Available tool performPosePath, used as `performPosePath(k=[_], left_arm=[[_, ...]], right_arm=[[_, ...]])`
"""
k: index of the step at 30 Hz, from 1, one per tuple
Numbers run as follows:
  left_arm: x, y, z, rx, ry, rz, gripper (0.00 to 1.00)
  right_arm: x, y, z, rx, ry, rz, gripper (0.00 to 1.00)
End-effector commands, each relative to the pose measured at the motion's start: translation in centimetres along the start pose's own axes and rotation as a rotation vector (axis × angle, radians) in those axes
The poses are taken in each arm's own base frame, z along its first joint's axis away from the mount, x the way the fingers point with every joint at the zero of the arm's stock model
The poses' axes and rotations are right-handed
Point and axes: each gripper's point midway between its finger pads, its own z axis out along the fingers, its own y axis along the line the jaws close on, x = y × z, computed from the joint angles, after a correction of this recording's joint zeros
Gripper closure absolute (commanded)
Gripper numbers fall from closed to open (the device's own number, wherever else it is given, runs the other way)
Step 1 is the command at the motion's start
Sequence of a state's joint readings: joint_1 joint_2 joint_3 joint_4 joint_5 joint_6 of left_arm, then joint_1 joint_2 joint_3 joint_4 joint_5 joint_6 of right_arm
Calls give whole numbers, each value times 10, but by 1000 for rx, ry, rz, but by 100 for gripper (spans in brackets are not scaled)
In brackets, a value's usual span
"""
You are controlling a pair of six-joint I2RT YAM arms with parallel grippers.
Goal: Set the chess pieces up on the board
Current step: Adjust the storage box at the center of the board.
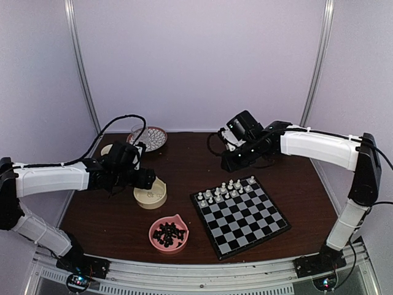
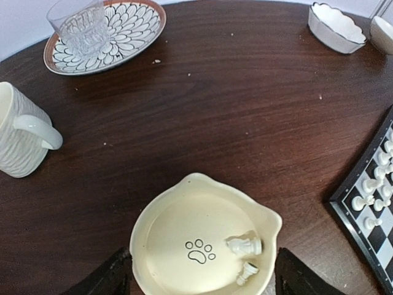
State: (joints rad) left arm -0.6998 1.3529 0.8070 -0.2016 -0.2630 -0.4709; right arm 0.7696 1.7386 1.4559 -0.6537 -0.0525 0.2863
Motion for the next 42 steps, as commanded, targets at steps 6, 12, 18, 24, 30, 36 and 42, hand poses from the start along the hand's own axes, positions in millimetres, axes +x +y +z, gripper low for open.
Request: performPosePath(k=[6, 12, 18, 24, 30, 36, 42], left_arm=[[-1, 11, 26, 34, 106, 33, 24], [-5, 12, 39, 40, 131, 191, 20], [-3, 12, 59, 66, 176, 235, 18], [2, 13, 86, 96, 253, 197, 19], [9, 12, 106, 163, 314, 121, 27], [20, 26, 108, 181, 353, -5, 47], [38, 47, 106, 114, 390, -99, 58]], right_arm=[[9, 18, -35, -78, -77, -49, 69], [18, 19, -35, -105, -122, -57, 69], [24, 20, -29, -122, -130, -55, 69], [25, 20, -27, -123, -126, -58, 69], [25, 19, -29, -116, -130, -60, 69], [25, 19, -29, -121, -129, -60, 69], [24, 19, -32, -122, -136, -60, 69]])
